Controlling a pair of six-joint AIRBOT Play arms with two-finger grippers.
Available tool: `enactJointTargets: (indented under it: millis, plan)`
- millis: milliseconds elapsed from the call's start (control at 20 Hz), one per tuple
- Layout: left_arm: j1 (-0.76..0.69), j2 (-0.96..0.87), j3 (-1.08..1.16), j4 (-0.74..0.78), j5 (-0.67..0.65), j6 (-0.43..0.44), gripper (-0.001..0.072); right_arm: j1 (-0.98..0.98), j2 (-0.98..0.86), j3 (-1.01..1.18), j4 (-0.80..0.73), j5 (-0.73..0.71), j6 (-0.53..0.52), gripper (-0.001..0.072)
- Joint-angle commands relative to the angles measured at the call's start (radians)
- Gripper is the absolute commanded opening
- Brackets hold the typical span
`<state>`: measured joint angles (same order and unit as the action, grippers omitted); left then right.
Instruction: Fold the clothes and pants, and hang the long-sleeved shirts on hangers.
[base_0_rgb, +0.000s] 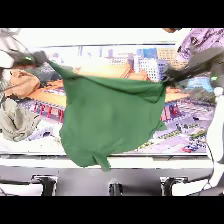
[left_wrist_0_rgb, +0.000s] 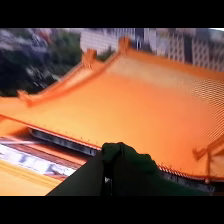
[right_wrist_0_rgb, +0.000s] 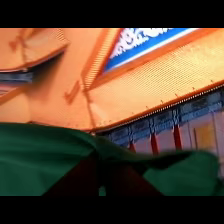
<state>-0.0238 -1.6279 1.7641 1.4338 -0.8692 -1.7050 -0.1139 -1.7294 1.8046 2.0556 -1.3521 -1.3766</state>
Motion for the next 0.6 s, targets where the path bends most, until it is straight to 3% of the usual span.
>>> enactJointTargets:
  millis: [0, 150, 200, 250, 300, 350, 400, 550]
  plan:
    - [-0.057, -0.173, 0.000, -0.040, 0.048, 0.001, 0.0021, 0.001, -0.216, -0.019, 0.094, 0.130, 0.001, 0.0040]
    - [-0.069, -0.181, 0.000, -0.057, 0.033, -0.012, 0.0027, 0.001, -0.253, -0.019, 0.106, 0.166, -0.005, 0.0199]
    - [-0.061, -0.171, 0.004, -0.056, 0.015, -0.016, 0.0086, -0.003, -0.247, -0.015, 0.109, 0.153, -0.035, 0.0227]
    - [-0.044, -0.154, 0.012, -0.057, -0.026, -0.025, 0.0226, -0.012, -0.235, -0.008, 0.109, 0.117, -0.084, 0.0292]
    - [-0.019, -0.131, 0.016, -0.061, -0.072, -0.025, 0.0357, -0.029, -0.211, -0.007, 0.105, 0.064, -0.142, 0.0404]
    - [0.015, -0.100, 0.016, -0.079, -0.124, -0.023, 0.0404, -0.051, -0.184, -0.007, 0.097, 0.004, -0.202, 0.0457]
    - [0.052, -0.069, 0.016, -0.096, -0.179, -0.008, 0.0403, -0.080, -0.151, -0.008, 0.084, -0.062, -0.272, 0.0473]
    - [0.174, 0.027, -0.012, -0.105, -0.395, 0.040, 0.0404, -0.212, -0.028, -0.098, 0.100, -0.087, -0.323, 0.0471]
